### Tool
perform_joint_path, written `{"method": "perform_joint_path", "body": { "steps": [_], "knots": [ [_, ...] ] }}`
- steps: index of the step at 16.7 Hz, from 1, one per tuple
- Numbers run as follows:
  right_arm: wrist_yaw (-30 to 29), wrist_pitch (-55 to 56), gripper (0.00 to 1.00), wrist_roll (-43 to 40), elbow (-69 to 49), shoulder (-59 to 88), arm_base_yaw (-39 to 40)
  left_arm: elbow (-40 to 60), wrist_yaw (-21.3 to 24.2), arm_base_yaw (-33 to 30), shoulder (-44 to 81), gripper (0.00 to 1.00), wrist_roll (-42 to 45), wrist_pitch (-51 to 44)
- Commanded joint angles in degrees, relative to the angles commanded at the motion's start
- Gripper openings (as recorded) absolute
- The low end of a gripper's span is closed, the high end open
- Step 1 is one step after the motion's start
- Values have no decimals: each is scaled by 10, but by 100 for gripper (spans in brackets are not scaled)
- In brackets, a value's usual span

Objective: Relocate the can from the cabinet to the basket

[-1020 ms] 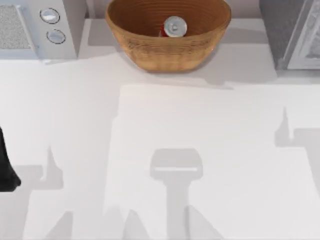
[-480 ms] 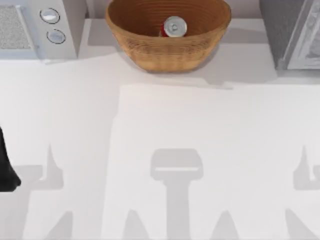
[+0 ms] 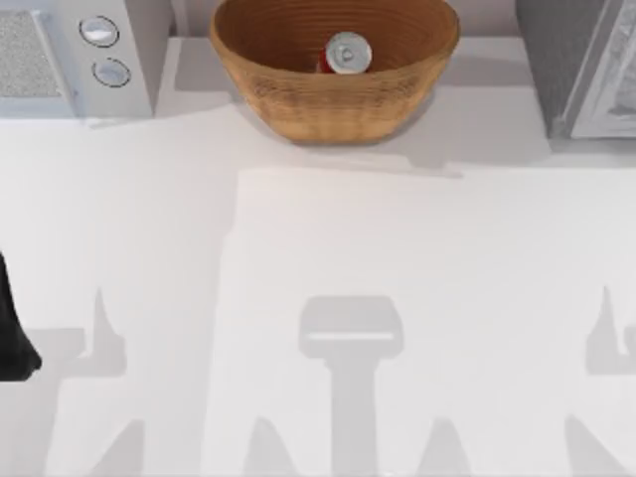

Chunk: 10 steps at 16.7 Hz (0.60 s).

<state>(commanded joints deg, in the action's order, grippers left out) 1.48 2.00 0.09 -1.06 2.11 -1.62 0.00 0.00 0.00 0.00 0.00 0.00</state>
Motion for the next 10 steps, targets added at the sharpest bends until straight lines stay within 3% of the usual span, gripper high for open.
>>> {"method": "perform_joint_path", "body": {
  "steps": [4,10],
  "knots": [
    [81,100,100,3,-37,108,-84,0,0,0,0,100,0,0],
    [276,329,100,9,-100,405,-276,0,0,0,0,100,0,0]
  ]
}}
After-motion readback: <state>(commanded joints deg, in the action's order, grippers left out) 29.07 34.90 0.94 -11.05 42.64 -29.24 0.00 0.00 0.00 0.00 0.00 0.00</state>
